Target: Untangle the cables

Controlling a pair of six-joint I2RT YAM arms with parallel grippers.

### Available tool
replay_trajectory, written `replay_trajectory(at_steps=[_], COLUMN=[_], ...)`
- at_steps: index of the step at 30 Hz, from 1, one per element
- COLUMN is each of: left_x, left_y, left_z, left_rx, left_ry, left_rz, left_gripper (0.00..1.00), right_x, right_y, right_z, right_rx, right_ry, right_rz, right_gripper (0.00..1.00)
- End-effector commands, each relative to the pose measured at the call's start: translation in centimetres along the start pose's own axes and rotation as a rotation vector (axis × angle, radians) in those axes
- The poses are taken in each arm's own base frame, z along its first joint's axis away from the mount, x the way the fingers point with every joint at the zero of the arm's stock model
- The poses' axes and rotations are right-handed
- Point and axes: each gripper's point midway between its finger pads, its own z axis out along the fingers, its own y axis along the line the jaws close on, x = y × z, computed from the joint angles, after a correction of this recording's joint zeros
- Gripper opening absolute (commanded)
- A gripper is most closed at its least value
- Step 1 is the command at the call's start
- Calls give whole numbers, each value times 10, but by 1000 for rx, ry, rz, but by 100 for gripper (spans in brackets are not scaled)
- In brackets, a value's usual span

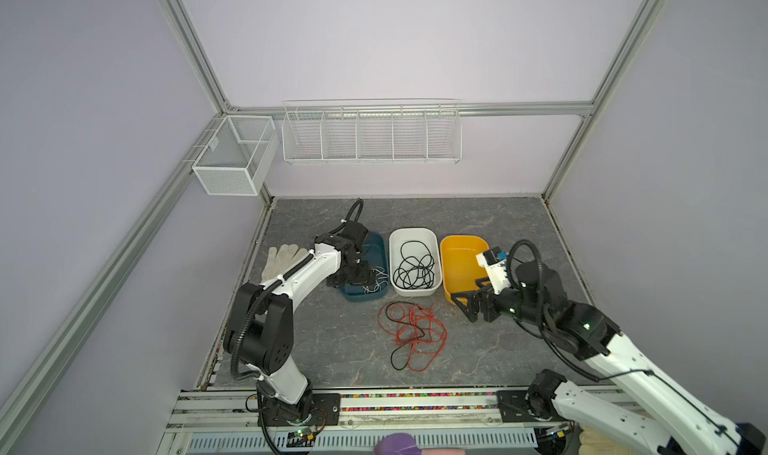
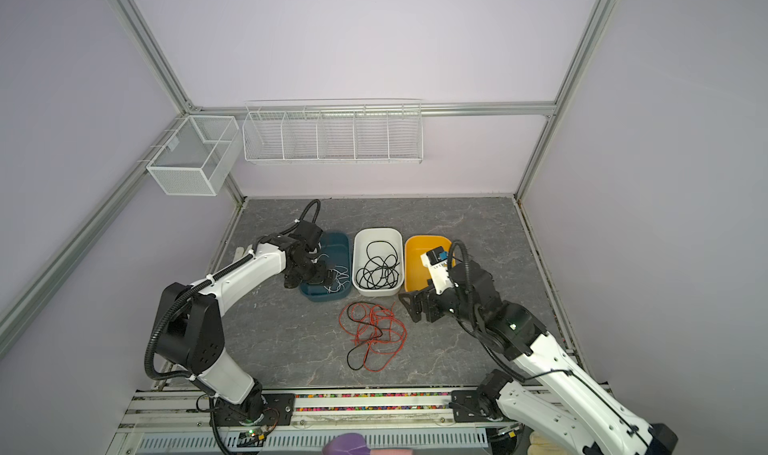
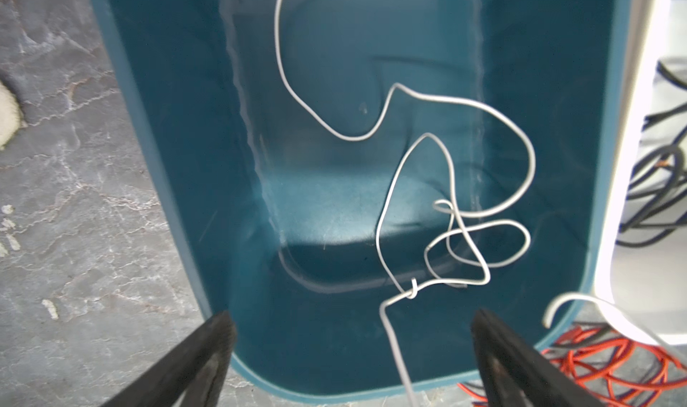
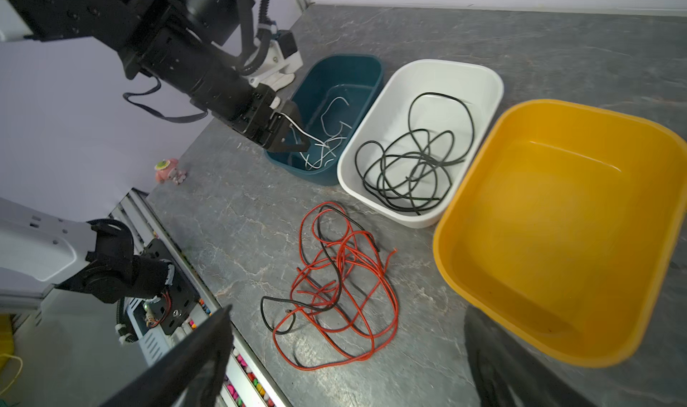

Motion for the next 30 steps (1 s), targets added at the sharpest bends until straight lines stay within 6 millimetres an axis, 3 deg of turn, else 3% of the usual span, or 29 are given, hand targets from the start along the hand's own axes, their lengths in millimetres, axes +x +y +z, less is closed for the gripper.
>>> replay_trajectory(at_steps=[1, 10, 17, 23, 28, 30], left_x=[7, 9, 12, 12, 12, 13], left_y=[-2, -14, -19, -22, -22, -22], left_z=[-9, -22, -24, -26, -26, -26], left_rx=[10, 95, 130, 148, 150, 149], left_ry=[19, -7, -17, -21, -26, -22], left_rz=[45, 94, 128, 140, 146, 145], left_gripper=[99, 99, 99, 99, 99, 99], right_x=[-29, -32, -27, -26, -25, -23], right_y=[39, 72, 75, 66, 62, 61], right_z=[24, 98, 143, 172, 182, 186], right_rx=[-117, -298, -349, -349, -374, -373], right_ry=[-40, 28, 66, 97, 91, 98], right_rz=[-120, -229, -268, -286, -286, -290], right_gripper=[87, 71, 69, 59, 59, 53])
